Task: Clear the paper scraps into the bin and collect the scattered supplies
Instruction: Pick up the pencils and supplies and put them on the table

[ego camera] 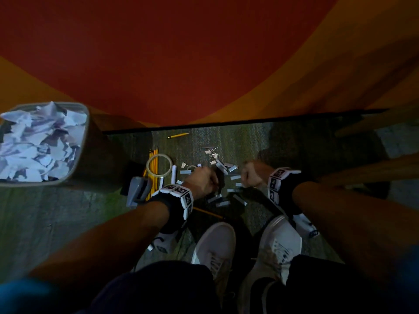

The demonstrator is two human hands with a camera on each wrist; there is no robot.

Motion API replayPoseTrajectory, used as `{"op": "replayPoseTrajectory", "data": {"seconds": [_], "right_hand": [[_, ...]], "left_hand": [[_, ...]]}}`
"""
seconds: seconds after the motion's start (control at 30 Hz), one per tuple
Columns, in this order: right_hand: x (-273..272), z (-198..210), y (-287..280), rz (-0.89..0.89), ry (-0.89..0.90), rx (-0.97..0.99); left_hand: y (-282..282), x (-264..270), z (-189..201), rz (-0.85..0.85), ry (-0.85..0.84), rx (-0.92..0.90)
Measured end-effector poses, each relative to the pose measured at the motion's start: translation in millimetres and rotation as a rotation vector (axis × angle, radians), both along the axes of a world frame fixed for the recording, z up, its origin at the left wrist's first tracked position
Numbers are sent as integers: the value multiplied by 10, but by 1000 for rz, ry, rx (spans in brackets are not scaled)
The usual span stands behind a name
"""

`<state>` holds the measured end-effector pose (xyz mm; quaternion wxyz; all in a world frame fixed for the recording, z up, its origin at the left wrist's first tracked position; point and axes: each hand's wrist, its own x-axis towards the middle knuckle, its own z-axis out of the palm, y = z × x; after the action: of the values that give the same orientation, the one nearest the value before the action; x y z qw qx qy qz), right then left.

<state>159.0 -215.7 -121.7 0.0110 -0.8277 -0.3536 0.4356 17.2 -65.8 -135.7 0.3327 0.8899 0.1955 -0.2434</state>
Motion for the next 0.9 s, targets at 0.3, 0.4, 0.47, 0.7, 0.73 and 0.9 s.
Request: {"op": "replayPoseTrajectory", "data": {"seconds": [0.3, 0.4, 0.47, 0.7, 0.73, 0.9], "right_hand": [[-102, -636, -320, -73, -126, 20], [-122, -725, -225, -84, -134, 31], [-131, -772, -158, -82, -140, 19], [-8, -625, -166, -98, -120, 14], [45, -535, -164, -120, -95, 18], [487, 207, 67, -153, -59, 60]], "left_hand": [[-83, -183, -587, -201, 34, 99], [-94, -231, -697, -279, -3, 155], [-75, -217, -753, -286, 9, 162], [139, 77, -393, -112, 0, 111], [193, 129, -278, -75, -12, 105], [475, 396, 411, 33, -164, 19]]}}
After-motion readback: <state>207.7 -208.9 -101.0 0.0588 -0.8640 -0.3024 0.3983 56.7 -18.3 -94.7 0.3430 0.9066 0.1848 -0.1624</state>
